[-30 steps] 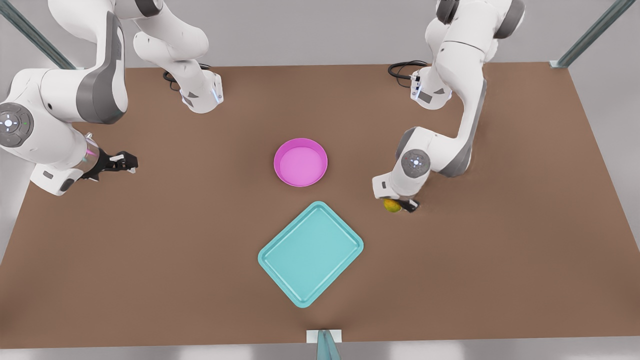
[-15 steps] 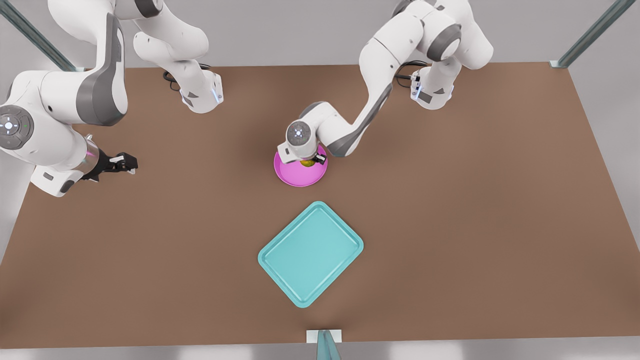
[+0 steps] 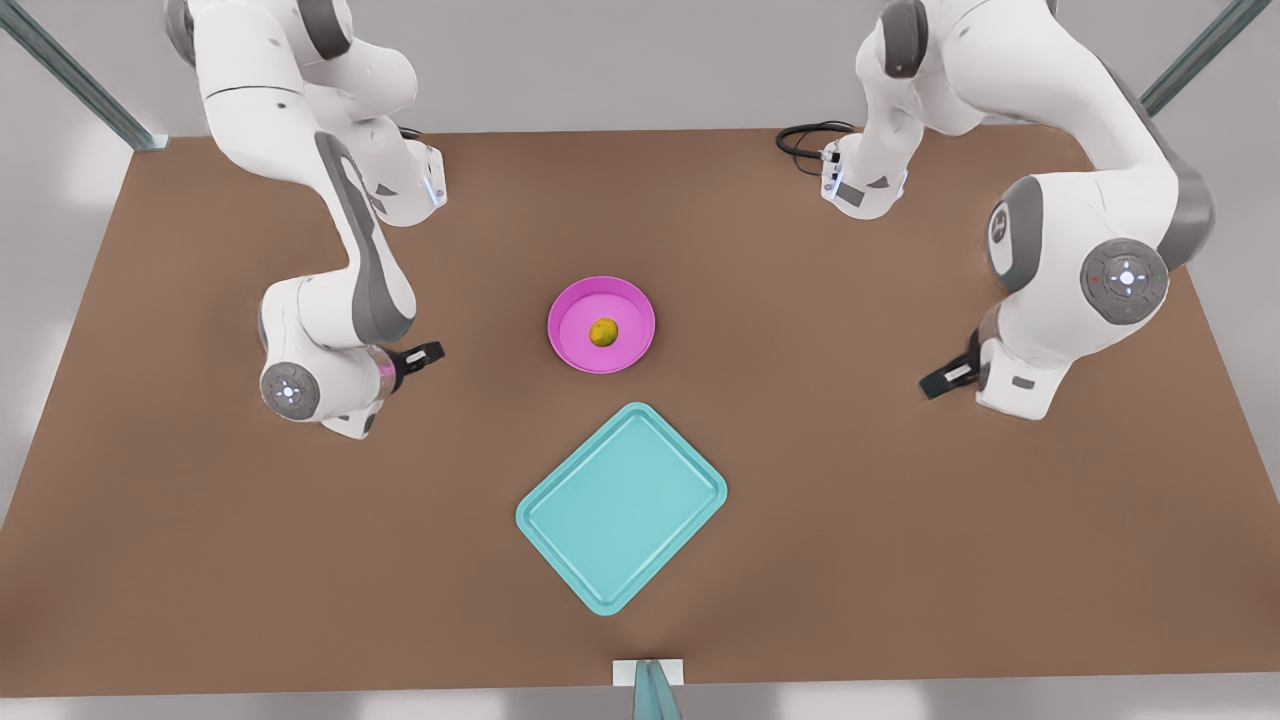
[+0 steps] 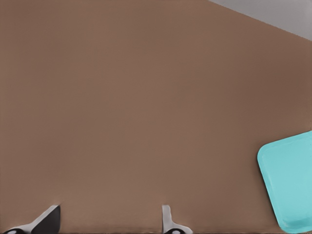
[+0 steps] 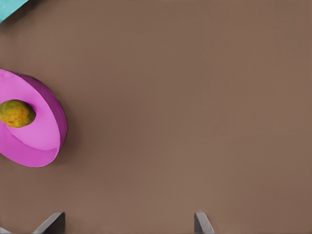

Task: Place the orange on the plate with the left arm and the plate on the tray with the right arm

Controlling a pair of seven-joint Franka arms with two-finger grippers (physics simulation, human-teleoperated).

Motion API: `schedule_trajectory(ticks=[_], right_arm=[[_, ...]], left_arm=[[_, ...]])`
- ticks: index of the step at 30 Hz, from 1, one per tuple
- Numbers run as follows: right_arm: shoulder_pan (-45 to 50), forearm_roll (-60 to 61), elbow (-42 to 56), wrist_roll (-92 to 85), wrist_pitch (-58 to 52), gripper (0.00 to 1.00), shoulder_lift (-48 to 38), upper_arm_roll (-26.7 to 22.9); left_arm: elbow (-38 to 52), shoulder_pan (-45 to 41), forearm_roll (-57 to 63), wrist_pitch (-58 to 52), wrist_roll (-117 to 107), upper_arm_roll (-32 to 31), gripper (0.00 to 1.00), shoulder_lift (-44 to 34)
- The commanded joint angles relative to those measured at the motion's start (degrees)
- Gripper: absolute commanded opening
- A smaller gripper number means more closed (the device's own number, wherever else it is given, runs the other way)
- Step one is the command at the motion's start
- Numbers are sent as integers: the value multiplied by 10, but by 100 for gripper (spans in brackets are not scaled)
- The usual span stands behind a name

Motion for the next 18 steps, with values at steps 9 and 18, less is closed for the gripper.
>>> schedule_trajectory(ticks=[9,18], right_arm=[[105,140,-209,62,413,100,-11,21],[109,145,-176,-10,326,100,31,33]], left_arm=[[-45,224,148,-65,161,-315,100,-105],[-45,227,142,-64,166,-310,100,-94]])
